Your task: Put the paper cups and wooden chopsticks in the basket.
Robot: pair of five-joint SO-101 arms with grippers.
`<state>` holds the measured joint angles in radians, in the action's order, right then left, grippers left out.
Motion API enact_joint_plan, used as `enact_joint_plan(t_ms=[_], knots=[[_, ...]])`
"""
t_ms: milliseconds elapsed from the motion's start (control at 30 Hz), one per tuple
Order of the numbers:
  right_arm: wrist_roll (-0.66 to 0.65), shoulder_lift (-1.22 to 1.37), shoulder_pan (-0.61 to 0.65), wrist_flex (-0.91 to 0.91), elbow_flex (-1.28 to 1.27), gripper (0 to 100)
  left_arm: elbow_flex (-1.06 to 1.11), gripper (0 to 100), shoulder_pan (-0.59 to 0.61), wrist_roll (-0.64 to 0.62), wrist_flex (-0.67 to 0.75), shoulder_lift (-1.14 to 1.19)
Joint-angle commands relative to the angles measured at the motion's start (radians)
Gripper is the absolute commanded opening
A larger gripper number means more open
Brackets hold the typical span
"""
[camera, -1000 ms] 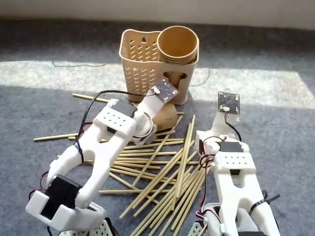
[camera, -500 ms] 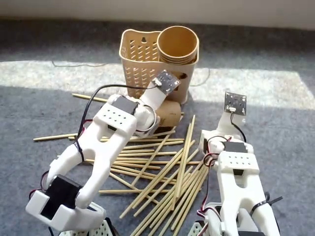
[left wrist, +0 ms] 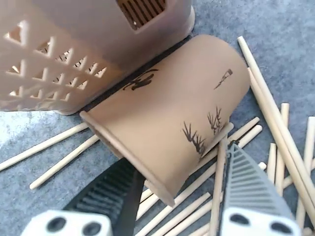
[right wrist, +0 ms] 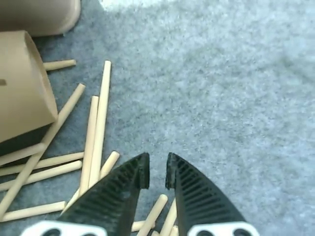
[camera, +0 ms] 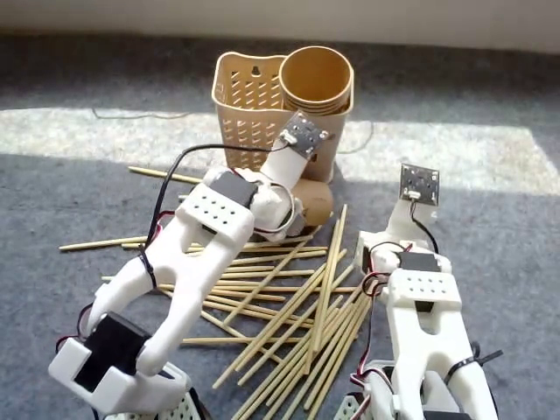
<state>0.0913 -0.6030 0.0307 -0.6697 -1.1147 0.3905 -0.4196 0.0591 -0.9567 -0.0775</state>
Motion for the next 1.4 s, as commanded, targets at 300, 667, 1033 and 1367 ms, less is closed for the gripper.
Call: enact_joint_plan(t_ms=[300, 667, 1033, 1367], knots=[[0.071, -0.039, -0.148, 0.022, 0.012, 6.7, -0.059, 15, -0.053, -0.009, 0.054, -0.013], [0.071, -0.031, -0.17, 0.024, 0.012, 6.7, -0.035, 3, -0.053, -0.006, -0.101, -0.302], [0.071, -0.031, -0.17, 0.024, 0.012, 6.7, -0.047, 3, -0.053, 0.009, -0.256, -0.486], [0.071, -0.031, -0.168, 0.024, 0.01, 6.7, -0.415, 3, -0.053, 0.028, -0.379, -0.478]])
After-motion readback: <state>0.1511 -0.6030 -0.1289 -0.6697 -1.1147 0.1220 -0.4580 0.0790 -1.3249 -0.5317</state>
